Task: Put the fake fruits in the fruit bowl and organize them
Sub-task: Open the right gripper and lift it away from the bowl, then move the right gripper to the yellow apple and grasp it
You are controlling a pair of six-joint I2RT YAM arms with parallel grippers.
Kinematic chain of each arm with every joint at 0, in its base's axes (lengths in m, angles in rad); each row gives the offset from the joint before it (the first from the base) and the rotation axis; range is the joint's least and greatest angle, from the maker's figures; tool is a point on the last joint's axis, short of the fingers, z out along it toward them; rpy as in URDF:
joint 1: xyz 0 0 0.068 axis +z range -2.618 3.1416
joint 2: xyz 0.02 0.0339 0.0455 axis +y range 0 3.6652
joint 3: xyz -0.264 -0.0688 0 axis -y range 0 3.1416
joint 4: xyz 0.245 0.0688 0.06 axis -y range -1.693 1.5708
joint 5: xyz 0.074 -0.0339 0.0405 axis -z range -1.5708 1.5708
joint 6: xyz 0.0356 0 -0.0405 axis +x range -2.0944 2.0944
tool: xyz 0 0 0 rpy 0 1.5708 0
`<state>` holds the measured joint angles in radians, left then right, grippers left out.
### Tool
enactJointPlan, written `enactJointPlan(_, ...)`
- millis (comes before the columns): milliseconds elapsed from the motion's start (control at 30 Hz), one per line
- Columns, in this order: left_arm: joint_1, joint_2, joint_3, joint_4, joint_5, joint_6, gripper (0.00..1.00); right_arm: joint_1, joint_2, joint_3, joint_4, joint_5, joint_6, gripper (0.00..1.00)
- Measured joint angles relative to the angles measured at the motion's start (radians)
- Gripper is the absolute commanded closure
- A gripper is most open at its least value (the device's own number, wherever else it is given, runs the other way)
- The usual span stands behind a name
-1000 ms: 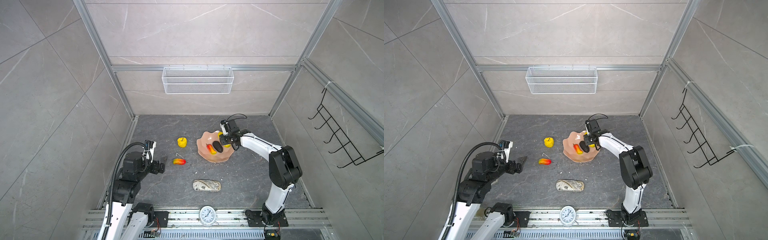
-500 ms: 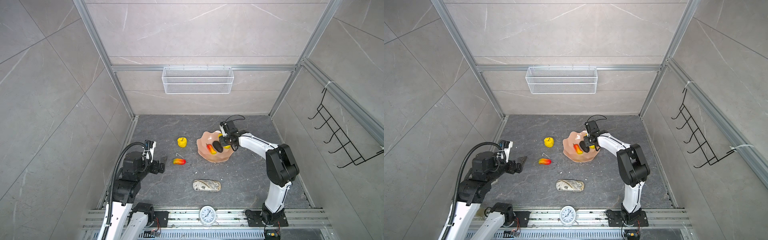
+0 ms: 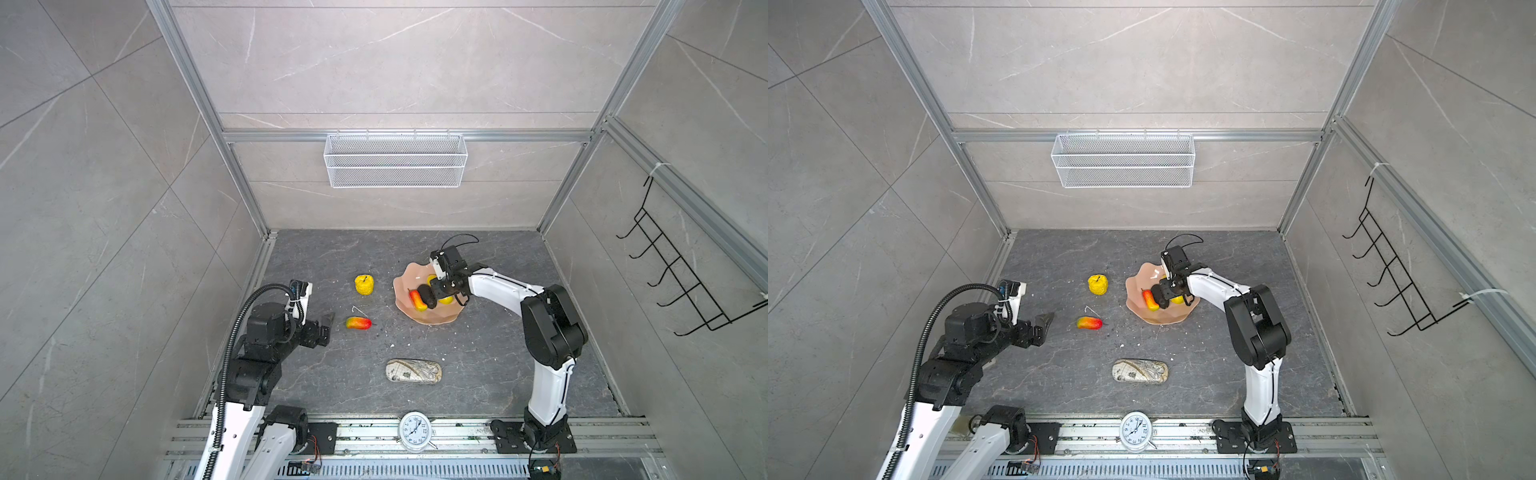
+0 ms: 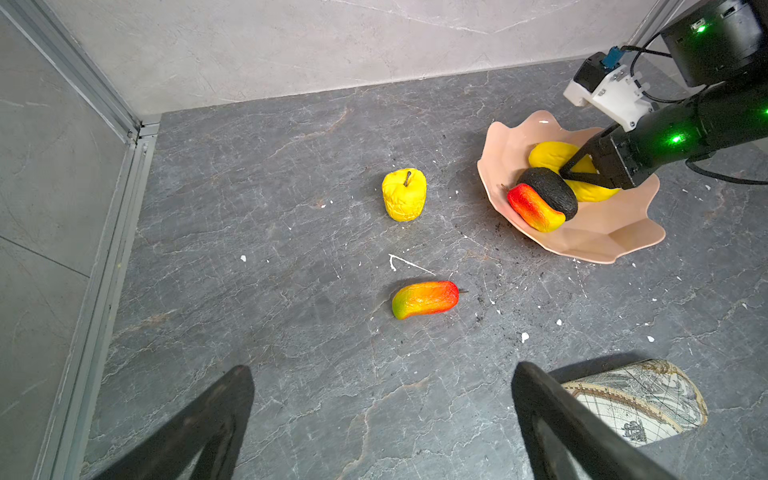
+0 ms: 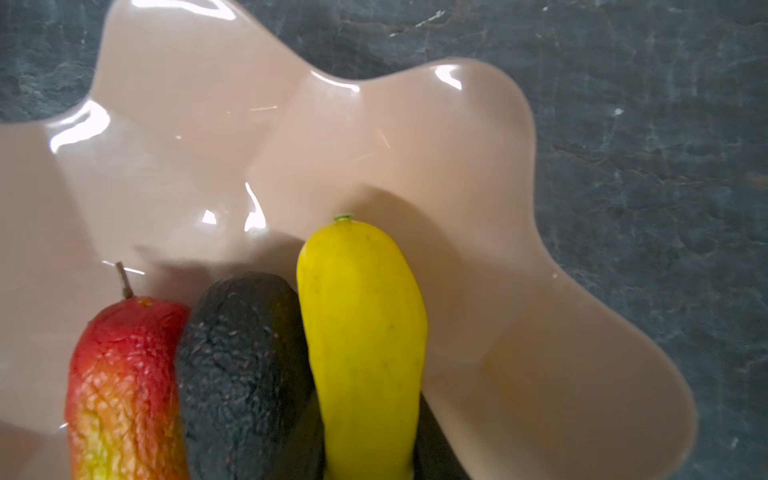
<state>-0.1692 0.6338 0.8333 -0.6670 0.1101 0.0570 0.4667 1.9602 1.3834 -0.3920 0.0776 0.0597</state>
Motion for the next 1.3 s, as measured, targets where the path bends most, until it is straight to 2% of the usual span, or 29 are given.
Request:
enactJointPlan(133,0.0,0.0,0.0,0.0,0.0,0.0,0.0,0.011,0.004,0.018,-0.001,-0.006,-0.002,0.65)
enactJointPlan(333,0.0,0.0,0.0,0.0,0.0,0.0,0.0,0.012,0.004,0.053,-0.025,0.002,-0.004,0.41)
enactJointPlan(500,0.0,0.0,0.0,0.0,0.0,0.0,0.0,0.012,0.003,0.077,-0.053,0.017,-0.012,0.34)
enactJointPlan(567,0.0,0.0,0.0,0.0,0.0,0.0,0.0,0.013,0.0,0.083,-0.066,0.02,-0.012,0.24)
enactJointPlan(667,0.0,0.0,0.0,0.0,0.0,0.0,0.0,0.026,-0.013,0.102,-0.088,0.019,-0.024,0.0)
enactJointPlan(833,0.0,0.0,0.0,0.0,0.0,0.0,0.0,0.105,-0.01,0.229,-0.124,-0.014,-0.055,0.0)
enactJointPlan(933,0.0,0.0,0.0,0.0,0.0,0.0,0.0,0.177,0.031,0.358,-0.13,-0.04,-0.06,0.0)
enactJointPlan(1133,0.0,-0.002,0.0,0.0,0.0,0.0,0.0,0.279,0.237,0.642,-0.153,-0.098,-0.057,0.0)
enactJointPlan(1300,0.0,-0.007,0.0,0.0,0.0,0.0,0.0,0.291,0.48,0.947,-0.251,-0.14,-0.034,0.0)
